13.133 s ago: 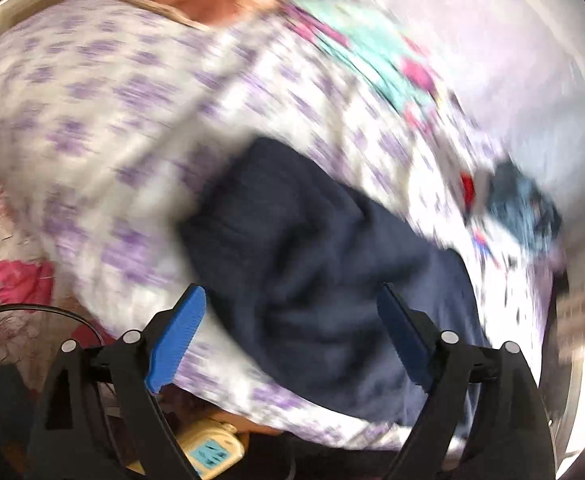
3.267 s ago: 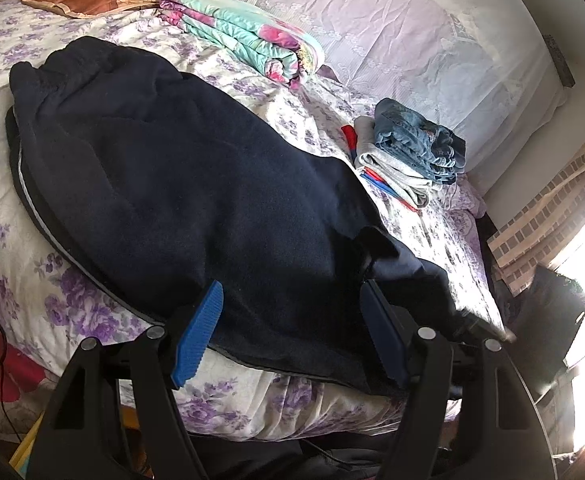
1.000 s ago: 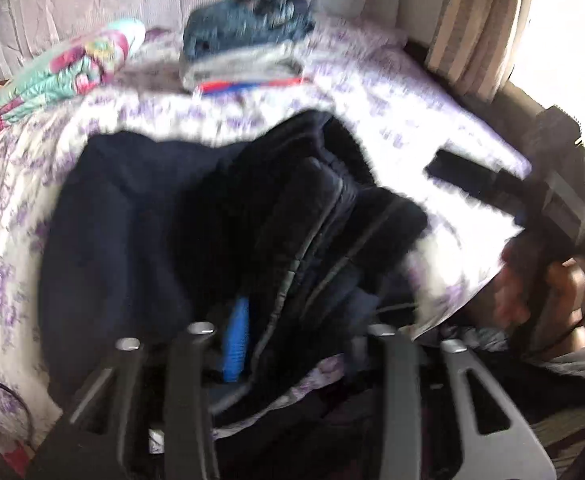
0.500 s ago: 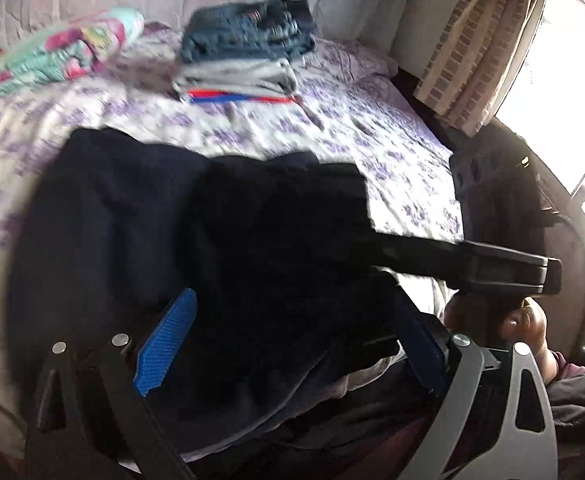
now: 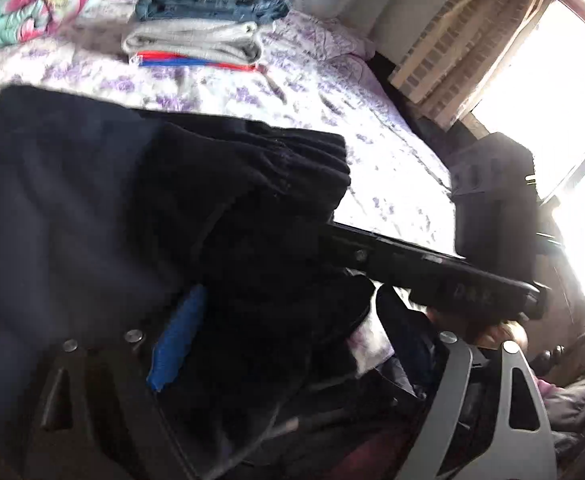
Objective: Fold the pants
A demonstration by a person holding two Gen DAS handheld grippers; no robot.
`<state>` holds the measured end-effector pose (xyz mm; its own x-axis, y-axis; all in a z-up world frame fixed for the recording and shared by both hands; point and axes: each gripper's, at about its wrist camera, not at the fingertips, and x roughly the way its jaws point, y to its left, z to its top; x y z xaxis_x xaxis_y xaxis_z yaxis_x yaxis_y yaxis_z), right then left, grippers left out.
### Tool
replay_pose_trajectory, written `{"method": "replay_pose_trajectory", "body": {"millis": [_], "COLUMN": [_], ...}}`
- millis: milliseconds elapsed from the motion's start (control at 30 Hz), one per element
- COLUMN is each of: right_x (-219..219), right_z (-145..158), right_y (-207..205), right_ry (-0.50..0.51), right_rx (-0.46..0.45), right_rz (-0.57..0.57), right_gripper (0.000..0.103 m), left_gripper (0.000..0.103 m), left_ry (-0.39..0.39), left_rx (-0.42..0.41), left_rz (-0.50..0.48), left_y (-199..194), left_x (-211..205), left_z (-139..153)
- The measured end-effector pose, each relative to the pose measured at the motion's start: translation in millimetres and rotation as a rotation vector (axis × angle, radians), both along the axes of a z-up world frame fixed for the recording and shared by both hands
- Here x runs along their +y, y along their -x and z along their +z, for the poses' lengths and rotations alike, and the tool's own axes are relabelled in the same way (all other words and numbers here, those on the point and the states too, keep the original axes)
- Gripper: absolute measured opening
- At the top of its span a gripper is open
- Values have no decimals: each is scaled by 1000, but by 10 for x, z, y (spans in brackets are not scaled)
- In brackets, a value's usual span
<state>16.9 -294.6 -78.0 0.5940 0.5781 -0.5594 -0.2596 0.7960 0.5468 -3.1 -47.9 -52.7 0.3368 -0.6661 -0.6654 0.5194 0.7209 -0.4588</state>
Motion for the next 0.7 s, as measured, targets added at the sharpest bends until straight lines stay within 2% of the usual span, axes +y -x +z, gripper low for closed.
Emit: {"method": "replay_pose_trajectory", "body": {"millis": [67,133,200,233,300,333,367,400,433,500,533,567,600,633,700], "right_x": [-60,-114,-100,-60,129,198,259,243,211,89,12,-63,-127,-174,-228], "right_z": [201,438,625,668,584,465,195,69,-35,17,74,157,224,260,215], "right_y": [145,263,361,348,179,52,-130,-208,-260,-207,-153,-60,8,57,128], "right_ry": [25,3,-66,-96,-102,-59,2,15,0,-60,-93,-115,-99,-74,-42], "right_rx": [-99,-209,-287,-296,-232,-166,-53,-13,3,1,-5,-32,-59,-83,-82], "right_rz": [-46,-68,-20,29,110,109,89,68,56,45,35,28,7,-17,-37], "right_gripper": [56,56,56,56,54,55,55,54,50,49,58,75,83,96,99], "left_gripper": [86,94,95,95,94,94,94,94,94,94,94,94,94,95,98], "left_ry": [27,18,-30,-41,-61,-53,-56,-87,-117,-129,-109,-73,-44,-33,-29], "left_rx": [-31,-113,-154,-128,-14,3,-22,-69,-84,-88,-71,-59,-70,-109,-131], "left_rz": [3,40,95,117,165,169,168,163,157,154,148,145,156,198,335], "left_y": [135,290,377,359,210,151,144,191,224,268,273,264,227,199,26], "left_x": [132,304,460,540,658,679,678,627,574,572,627,714,812,962,1290], "left_z": [193,370,392,334,46,-45,-98,-97,-87,-44,10,91,194,337,488]}}
